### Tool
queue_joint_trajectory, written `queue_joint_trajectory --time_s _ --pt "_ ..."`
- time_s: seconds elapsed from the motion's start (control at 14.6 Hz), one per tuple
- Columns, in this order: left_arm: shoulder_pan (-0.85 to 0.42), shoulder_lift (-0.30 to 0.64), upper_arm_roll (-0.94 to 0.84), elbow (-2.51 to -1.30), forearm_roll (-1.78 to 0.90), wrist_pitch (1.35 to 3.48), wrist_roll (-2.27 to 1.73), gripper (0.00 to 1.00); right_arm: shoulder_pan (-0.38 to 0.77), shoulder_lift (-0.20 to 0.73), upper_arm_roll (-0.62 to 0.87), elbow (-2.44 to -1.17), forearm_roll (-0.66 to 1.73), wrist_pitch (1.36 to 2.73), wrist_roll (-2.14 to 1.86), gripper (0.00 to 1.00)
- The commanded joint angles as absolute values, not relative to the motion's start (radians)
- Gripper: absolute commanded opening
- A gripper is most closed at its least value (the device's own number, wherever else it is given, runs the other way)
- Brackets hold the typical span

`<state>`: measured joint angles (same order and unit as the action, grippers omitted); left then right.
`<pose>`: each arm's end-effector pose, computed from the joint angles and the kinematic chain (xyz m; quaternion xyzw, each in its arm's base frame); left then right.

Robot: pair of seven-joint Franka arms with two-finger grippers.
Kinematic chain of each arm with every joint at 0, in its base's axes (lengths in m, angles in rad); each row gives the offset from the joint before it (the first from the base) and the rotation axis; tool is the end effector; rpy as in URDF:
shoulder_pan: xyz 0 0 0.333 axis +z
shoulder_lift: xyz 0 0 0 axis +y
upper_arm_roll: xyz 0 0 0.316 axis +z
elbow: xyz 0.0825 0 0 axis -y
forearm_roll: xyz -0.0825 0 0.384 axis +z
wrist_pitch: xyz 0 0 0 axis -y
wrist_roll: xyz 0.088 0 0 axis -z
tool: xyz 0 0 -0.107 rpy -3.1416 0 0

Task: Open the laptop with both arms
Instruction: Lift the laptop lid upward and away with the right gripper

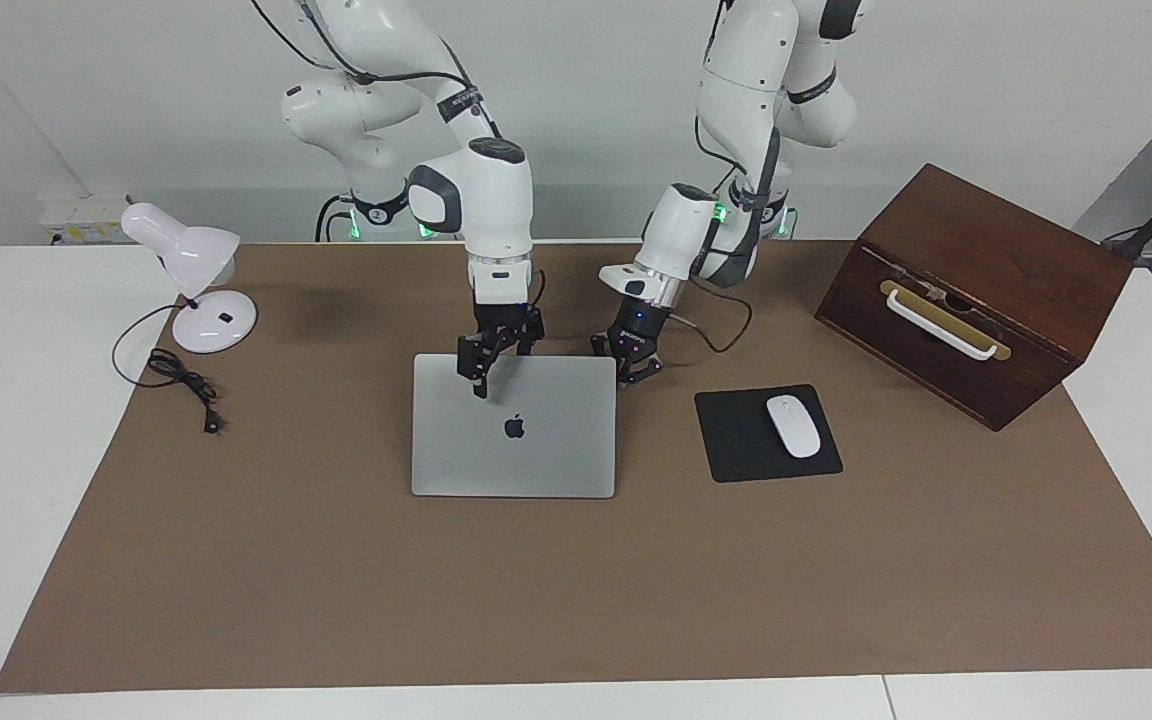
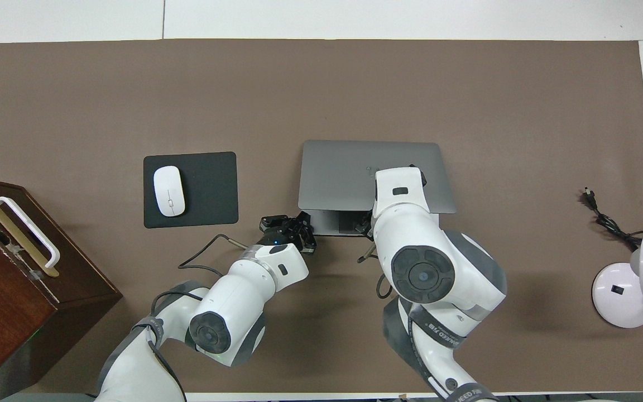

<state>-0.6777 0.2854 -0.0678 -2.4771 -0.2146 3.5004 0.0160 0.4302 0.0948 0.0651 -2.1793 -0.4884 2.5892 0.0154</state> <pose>0.4005 -0.3348 0.2656 0.9022 -0.2407 0.3309 0.1365 0.5008 0.2800 0.3784 0.8879 0.4054 0.1870 0.1111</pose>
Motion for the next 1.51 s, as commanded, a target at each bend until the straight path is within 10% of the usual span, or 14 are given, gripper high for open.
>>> queue_joint_trajectory --time_s 0.0,1.44 --pt "-0.735 0.353 -0.071 -2.447 -0.241 3.504 0.017 0.00 0.397 0.132 0.071 -2.114 -0.517 2.588 -0.002 1.00" --pt "-0.742 0.365 -0.069 -2.439 -0.244 3.502 0.017 0.00 0.259 0.302 0.072 -1.683 -0.379 2.408 -0.314 1.00"
